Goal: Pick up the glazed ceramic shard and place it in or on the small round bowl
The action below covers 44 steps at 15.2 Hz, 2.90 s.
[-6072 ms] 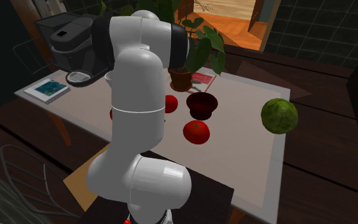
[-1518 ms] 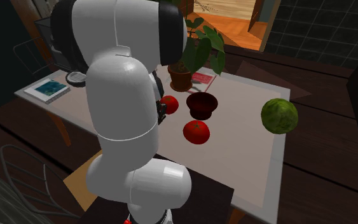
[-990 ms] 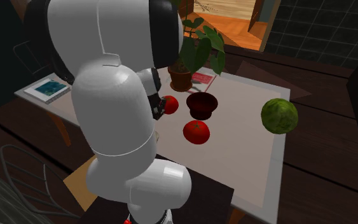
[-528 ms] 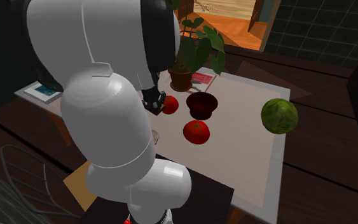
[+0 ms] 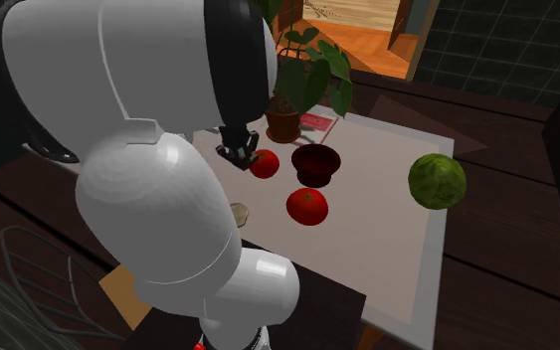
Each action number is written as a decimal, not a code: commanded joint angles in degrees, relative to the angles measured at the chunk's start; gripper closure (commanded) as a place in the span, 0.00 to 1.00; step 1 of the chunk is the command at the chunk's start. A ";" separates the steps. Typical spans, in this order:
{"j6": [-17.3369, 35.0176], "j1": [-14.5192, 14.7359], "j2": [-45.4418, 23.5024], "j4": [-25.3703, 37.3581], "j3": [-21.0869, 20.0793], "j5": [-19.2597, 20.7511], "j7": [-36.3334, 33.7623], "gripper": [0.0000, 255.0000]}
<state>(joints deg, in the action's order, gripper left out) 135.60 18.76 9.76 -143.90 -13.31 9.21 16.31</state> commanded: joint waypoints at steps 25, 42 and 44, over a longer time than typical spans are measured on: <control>-0.08 -14.14 -18.56 22.42 15.50 -0.01 29.70 1.00; 9.17 -14.10 -25.42 19.97 15.91 1.30 27.94 1.00; 9.17 -14.09 -25.42 19.97 15.92 1.30 27.94 1.00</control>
<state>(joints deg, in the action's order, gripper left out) 144.71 4.58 -15.43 -123.93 2.75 10.56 44.22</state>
